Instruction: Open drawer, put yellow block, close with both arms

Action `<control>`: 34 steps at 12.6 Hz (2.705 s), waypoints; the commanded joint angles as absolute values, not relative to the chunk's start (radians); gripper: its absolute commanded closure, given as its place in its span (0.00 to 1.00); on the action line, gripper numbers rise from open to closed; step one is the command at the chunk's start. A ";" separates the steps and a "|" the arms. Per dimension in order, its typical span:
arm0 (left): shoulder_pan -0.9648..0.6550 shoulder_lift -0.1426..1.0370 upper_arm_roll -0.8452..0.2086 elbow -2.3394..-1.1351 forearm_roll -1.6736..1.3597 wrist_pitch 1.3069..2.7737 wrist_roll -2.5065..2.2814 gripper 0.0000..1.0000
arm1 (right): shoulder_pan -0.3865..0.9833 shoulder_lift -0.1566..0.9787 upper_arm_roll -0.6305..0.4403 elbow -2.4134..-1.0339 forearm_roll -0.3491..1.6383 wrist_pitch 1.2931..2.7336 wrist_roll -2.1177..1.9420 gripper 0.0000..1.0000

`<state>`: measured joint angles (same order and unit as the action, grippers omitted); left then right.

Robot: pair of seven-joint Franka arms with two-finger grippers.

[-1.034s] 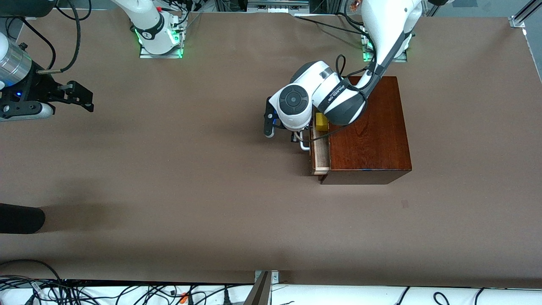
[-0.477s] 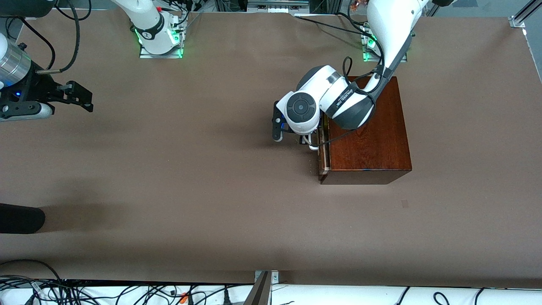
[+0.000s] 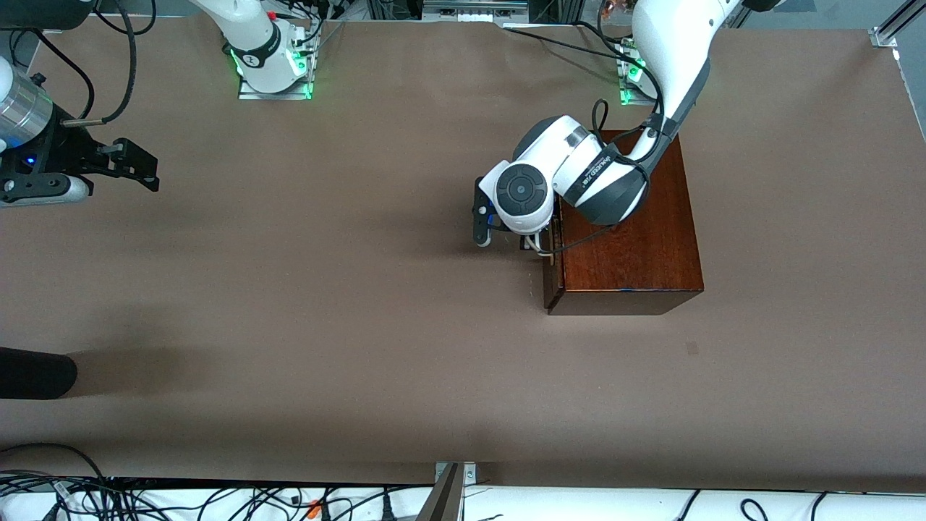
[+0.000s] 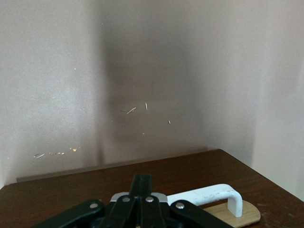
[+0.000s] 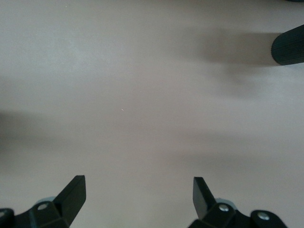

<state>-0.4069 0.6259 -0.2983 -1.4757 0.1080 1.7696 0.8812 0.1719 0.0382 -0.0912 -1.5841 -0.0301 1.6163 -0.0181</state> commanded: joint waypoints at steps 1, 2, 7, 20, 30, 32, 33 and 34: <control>-0.396 0.606 -0.287 -1.468 0.166 1.755 0.904 1.00 | 0.175 0.043 -0.097 -1.569 -0.014 1.612 -0.009 0.00; -0.396 0.603 -0.287 -1.468 0.166 1.755 0.904 1.00 | 0.175 0.041 -0.097 -1.569 -0.014 1.612 -0.009 0.00; -0.393 0.601 -0.288 -1.473 0.166 1.755 0.899 1.00 | 0.175 0.043 -0.097 -1.569 -0.014 1.612 -0.009 0.00; -0.207 0.354 -0.287 -1.353 0.101 1.505 0.377 0.00 | 0.175 0.043 -0.098 -1.569 -0.014 1.612 -0.009 0.00; 0.028 0.310 -0.180 -1.264 0.023 1.479 0.333 0.00 | 0.175 0.043 -0.098 -1.569 -0.014 1.612 -0.011 0.00; 0.017 0.234 -0.123 -1.354 0.000 1.485 0.238 0.00 | 0.175 0.043 -0.098 -1.569 -0.014 1.612 -0.011 0.00; 0.017 0.183 -0.111 -1.415 0.002 1.491 0.157 0.00 | 0.175 0.043 -0.098 -1.569 -0.014 1.612 -0.011 0.00; 0.017 0.125 -0.092 -1.483 0.003 1.529 0.073 0.00 | 0.175 0.043 -0.098 -1.569 -0.014 1.612 -0.011 0.00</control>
<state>0.0252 0.2770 -0.1184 -1.3023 0.0168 1.4656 0.2021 0.1719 0.0397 -0.0934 -1.5832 -0.0299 1.6164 -0.0181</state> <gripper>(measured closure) 0.000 0.000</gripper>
